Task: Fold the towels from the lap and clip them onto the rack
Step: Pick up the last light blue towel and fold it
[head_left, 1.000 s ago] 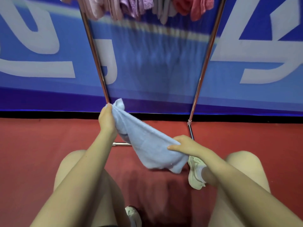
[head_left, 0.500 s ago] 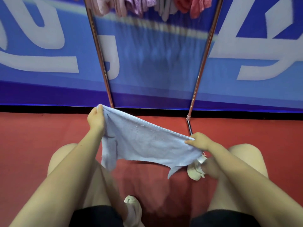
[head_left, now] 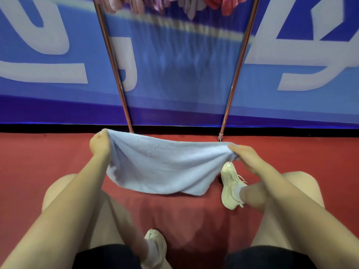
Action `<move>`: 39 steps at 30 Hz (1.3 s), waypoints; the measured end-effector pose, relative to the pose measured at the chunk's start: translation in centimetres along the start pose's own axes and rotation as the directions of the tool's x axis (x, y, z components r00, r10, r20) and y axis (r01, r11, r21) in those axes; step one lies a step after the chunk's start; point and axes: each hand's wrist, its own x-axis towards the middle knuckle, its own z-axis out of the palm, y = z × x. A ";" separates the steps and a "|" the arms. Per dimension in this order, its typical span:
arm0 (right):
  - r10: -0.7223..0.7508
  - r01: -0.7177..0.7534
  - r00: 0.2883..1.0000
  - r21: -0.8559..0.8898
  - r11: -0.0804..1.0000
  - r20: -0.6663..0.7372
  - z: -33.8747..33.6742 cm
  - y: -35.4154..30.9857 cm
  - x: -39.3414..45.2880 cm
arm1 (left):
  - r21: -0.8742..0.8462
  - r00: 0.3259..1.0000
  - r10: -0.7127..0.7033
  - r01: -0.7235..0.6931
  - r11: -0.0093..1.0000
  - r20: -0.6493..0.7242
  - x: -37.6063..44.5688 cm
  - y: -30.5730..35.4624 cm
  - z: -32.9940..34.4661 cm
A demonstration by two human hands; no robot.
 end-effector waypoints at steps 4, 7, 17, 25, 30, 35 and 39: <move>0.015 0.016 0.995 0.301 0.953 -0.100 0.8 -3.0 -0.7 | 0.219 0.949 0.293 -0.313 0.924 0.119 -1.2 0.9 1.4; 0.051 0.003 0.969 0.217 0.976 -0.242 2.5 -5.3 -0.8 | 0.211 0.849 0.493 -0.525 0.824 0.187 -2.8 1.8 3.0; -0.440 0.447 0.883 -0.009 0.894 0.166 10.9 -7.6 -1.4 | -0.053 0.679 0.473 -0.540 0.840 0.561 -8.6 3.6 7.5; -0.374 0.381 0.889 0.025 0.924 0.266 13.6 -7.7 0.0 | -0.139 0.689 0.450 -0.459 0.878 0.568 -10.0 4.4 9.1; -0.327 0.282 0.930 0.244 0.928 0.171 12.9 -8.1 0.3 | -0.095 0.704 0.451 -0.484 0.870 0.549 -8.3 4.2 8.7; -0.260 0.224 0.965 0.430 0.875 0.027 11.1 -9.0 0.7 | 0.029 0.614 0.364 -0.533 0.845 0.701 -6.9 3.2 7.8; -0.179 0.186 0.982 0.444 0.877 -0.058 9.3 -8.6 1.3 | 0.091 0.550 0.276 -0.548 0.831 0.788 -6.8 2.3 6.7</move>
